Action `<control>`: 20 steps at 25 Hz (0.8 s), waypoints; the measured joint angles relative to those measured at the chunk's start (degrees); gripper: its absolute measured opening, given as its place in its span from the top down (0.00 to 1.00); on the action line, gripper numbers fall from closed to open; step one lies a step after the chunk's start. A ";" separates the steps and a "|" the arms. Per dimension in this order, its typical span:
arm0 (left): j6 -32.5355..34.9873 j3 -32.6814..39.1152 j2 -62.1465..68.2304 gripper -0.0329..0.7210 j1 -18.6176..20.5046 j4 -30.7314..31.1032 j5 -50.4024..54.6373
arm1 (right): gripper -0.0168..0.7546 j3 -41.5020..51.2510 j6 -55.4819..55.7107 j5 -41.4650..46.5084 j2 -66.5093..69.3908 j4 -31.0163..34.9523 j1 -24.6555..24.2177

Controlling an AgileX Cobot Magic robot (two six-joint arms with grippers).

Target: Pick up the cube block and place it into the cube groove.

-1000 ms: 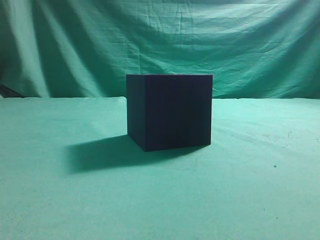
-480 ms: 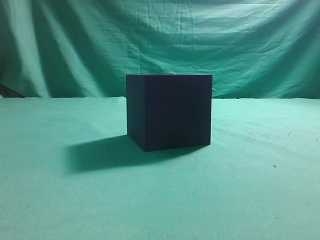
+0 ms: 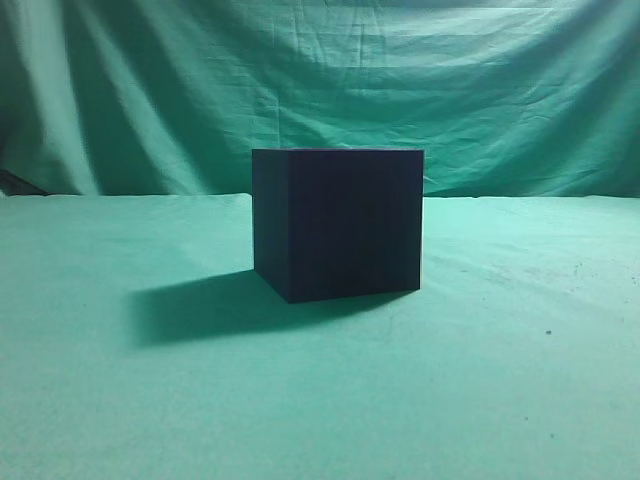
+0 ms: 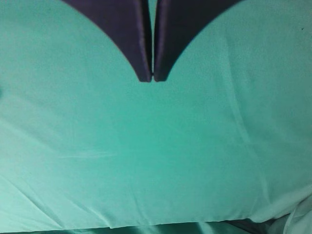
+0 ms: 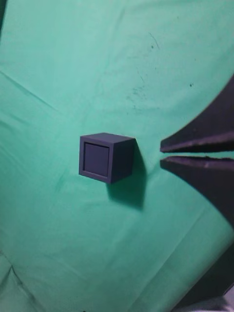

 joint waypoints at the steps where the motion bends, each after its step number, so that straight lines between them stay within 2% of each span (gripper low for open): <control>1: 0.00 0.00 0.00 0.96 0.00 0.00 0.00 | 0.98 0.03 -1.40 0.36 -1.05 -0.09 0.00; 6: 0.00 0.00 0.00 0.96 0.00 0.00 0.00 | 0.98 1.79 -11.20 0.05 -4.66 0.98 0.00; 10: 0.00 0.00 0.00 0.96 0.00 0.00 0.00 | 0.98 8.44 -13.40 -7.94 -8.57 1.01 -0.92; 13: 0.00 0.00 0.00 0.96 0.00 0.00 0.00 | 0.98 16.98 -13.47 -17.13 -14.03 1.01 -5.99; 15: 0.00 0.00 0.00 0.96 0.00 0.00 0.00 | 0.98 22.65 -13.47 -23.74 -18.17 1.26 -11.10; 20: 0.00 0.00 0.00 0.96 0.00 0.00 0.00 | 0.98 36.35 -13.26 -33.17 -27.37 1.87 -23.31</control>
